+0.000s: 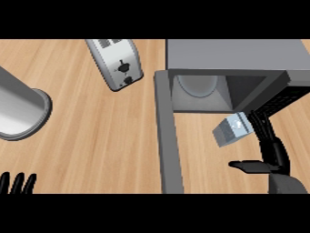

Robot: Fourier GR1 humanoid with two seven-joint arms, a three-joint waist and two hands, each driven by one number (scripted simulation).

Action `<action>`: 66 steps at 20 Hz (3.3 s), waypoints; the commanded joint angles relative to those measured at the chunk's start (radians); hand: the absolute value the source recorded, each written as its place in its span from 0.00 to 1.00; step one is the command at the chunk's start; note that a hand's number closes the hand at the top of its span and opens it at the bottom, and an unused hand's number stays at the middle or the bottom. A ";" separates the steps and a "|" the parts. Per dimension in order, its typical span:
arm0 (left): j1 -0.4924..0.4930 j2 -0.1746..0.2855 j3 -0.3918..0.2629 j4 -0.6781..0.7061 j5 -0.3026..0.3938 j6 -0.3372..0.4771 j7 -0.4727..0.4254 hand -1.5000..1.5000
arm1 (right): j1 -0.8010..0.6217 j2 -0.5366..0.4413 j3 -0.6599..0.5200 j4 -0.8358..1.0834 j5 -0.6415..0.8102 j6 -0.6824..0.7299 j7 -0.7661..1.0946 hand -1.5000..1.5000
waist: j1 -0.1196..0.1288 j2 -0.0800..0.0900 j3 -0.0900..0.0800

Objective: Pick up the milk, place it into the microwave and close the microwave

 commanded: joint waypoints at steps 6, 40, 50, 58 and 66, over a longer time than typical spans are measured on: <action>-0.037 -0.007 0.015 0.000 0.004 0.027 0.032 0.00 | -0.128 0.001 0.001 0.238 0.044 -0.044 -0.144 0.00 | 0.002 0.006 0.004; 0.022 -0.007 0.002 0.072 0.003 -0.050 -0.093 0.00 | -0.353 0.072 -0.077 0.385 -0.010 -0.278 -0.248 1.00 | 0.012 0.008 0.004; 0.056 0.026 0.057 0.081 0.052 -0.089 -0.112 0.00 | -0.287 0.103 -0.090 0.336 -0.023 -0.339 -0.303 1.00 | 0.002 0.003 0.003; 0.091 0.003 -0.024 0.003 -0.008 -0.050 -0.060 0.00 | -0.164 0.131 -0.007 0.090 -0.003 -0.354 -0.178 1.00 | -0.022 -0.006 0.001; 0.180 -0.007 -0.053 0.022 -0.027 -0.087 -0.157 0.00 | 0.161 0.128 0.124 -0.417 0.008 -0.310 0.083 1.00 | -0.028 -0.011 0.000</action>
